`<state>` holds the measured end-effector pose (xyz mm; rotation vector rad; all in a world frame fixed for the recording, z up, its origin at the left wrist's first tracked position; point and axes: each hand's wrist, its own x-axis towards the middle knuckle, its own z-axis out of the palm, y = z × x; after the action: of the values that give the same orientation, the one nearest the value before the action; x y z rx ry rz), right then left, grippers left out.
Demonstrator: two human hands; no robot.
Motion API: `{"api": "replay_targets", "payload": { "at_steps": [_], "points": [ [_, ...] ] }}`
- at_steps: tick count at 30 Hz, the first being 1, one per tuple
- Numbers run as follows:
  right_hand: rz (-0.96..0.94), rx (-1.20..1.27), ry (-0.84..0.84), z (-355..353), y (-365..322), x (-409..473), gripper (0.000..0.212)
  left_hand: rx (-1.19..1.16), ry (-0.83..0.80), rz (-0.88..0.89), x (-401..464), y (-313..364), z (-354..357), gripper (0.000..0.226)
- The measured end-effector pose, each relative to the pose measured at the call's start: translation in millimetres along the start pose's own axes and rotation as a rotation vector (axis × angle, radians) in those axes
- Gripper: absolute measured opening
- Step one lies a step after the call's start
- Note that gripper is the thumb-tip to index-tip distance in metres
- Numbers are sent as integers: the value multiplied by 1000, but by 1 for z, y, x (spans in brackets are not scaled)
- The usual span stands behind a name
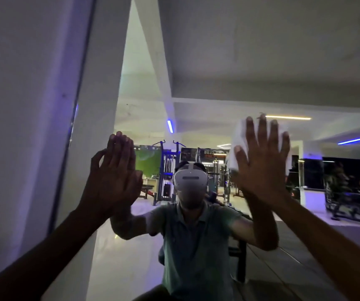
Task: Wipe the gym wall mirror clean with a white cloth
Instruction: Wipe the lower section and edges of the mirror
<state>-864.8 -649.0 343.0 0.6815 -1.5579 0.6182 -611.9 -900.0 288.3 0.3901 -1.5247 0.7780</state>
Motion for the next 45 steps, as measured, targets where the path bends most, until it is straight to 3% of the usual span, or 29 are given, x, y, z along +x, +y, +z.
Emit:
{"api": "replay_targets", "payload": {
  "at_steps": [4,8,12,14,18,21,22,23,26,28,29,32,34,36,38,40,44,45],
  "points": [
    [152,75,75,6,-86,11,74,-1,-54,-72,-15,-8,16,76],
    [-168,127,3,17,-175,-16,73,-57,-37,-52,-23,-18,20,68],
    [-540,80,-49,16,-149,-29,69,-101,-15,-51,-29,-23,19,65],
    [-439,23,-6,13,-100,-17,70,-104,-13,-60,-27,-19,19,67],
    [-30,-64,10,2,-14,8,74,-147,26,-99,-20,-9,9,63],
    [248,25,73,4,-51,31,79,-195,184,-159,13,-5,-19,44],
    [257,52,89,5,-76,40,80,-195,221,-165,29,-9,-26,40],
    [181,68,89,8,-102,46,80,-204,224,-177,45,-14,-29,39],
    [-304,16,54,16,-157,69,74,-199,164,-183,94,-44,-10,45],
    [-542,-19,45,14,-150,91,72,-135,83,-144,121,-63,11,53],
    [-575,-18,60,13,-133,105,71,-91,30,-117,133,-70,21,57],
    [-298,-66,73,8,-49,157,74,-1,-33,-104,150,-82,35,70],
    [-55,-69,100,2,2,186,76,-27,36,-128,145,-87,43,73],
    [108,-32,107,-3,7,211,80,-64,101,-125,138,-89,50,72],
    [208,34,117,-8,-32,232,88,-79,132,-127,135,-88,55,71],
    [169,79,115,-3,-91,249,91,-89,127,-134,135,-88,57,72],
    [-215,54,196,14,-224,243,81,-121,117,-112,136,-94,58,74],
    [-315,30,122,14,-247,235,83,-122,117,-110,135,-95,58,75]
  ]
}}
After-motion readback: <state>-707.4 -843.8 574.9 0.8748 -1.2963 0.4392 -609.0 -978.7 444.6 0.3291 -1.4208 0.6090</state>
